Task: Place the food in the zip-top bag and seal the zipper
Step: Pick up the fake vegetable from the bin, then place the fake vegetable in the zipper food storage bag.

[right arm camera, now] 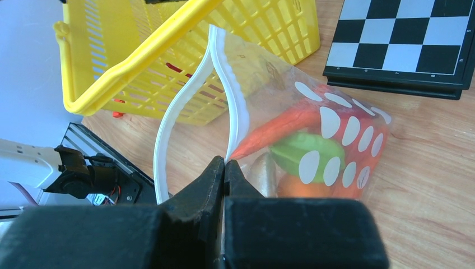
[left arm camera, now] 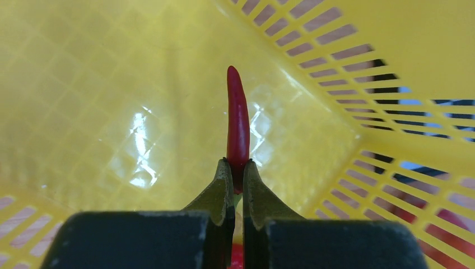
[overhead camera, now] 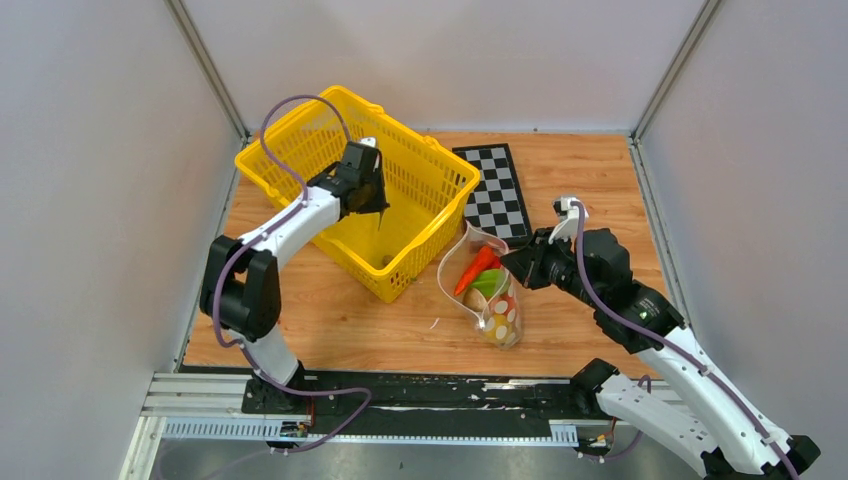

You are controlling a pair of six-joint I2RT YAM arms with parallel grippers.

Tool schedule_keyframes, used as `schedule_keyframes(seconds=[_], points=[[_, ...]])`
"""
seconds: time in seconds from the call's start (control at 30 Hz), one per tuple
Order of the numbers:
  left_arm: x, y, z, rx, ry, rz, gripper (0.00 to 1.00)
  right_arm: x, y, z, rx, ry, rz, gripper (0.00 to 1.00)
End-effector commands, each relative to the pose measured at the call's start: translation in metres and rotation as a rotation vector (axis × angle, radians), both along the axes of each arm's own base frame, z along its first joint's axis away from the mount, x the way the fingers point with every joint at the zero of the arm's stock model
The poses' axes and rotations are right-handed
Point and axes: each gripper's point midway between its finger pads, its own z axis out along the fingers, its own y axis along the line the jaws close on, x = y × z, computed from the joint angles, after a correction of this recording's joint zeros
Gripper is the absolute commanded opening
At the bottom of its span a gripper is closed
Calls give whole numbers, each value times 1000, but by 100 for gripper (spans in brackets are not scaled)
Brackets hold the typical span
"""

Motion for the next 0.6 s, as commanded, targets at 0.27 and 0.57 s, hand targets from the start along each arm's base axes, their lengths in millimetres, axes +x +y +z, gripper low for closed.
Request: schedule_keyframes(seconds=[0.27,0.57], points=[[-28,-37,147,-420,-342,-118,0,5,4,12,36,-48,-2,0],[-60,-18,210,-497,-572,-117,0,5,7,13,52,-44,3,0]])
